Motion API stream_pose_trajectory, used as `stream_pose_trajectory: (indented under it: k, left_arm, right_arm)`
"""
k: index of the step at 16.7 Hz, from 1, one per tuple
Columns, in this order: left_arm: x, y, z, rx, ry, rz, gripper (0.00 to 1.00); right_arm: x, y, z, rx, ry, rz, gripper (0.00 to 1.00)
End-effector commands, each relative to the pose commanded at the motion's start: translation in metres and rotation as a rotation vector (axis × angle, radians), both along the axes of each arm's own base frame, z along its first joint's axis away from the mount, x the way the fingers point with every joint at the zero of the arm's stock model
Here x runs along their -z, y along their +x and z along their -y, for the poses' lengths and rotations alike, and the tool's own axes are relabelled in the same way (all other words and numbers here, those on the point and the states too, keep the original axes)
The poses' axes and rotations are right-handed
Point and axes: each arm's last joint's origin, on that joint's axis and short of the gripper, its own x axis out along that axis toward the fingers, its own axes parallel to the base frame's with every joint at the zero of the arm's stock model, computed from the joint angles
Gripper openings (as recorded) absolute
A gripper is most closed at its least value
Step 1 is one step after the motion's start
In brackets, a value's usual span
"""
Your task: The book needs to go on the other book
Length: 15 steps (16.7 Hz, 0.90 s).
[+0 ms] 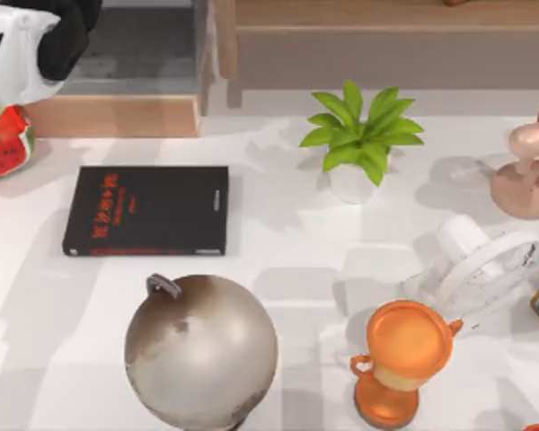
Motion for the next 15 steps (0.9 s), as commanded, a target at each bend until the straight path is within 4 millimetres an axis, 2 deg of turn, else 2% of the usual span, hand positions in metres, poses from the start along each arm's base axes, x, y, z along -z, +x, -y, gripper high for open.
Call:
stream_pose_trajectory:
  k: [2,4,7,11,15]
  left_arm:
    - [0.000,0.012,-0.006,-0.003,0.000,-0.003,1.00]
    - [0.006,0.019,-0.003,-0.001,0.000,-0.002,1.00]
    - [0.016,0.020,0.009,0.002,0.001,0.001,1.00]
    - [0.016,0.020,0.010,0.002,0.001,0.001,1.00]
    - [0.016,0.020,0.010,0.002,0.001,0.001,0.70]
  right_arm:
    - [0.000,0.000,0.000,0.000,0.000,0.000,1.00]
    - [0.000,0.000,0.000,0.000,0.000,0.000,1.00]
    - [0.000,0.000,0.000,0.000,0.000,0.000,1.00]
    - [0.000,0.000,0.000,0.000,0.000,0.000,1.00]
    - [0.000,0.000,0.000,0.000,0.000,0.000,1.00]
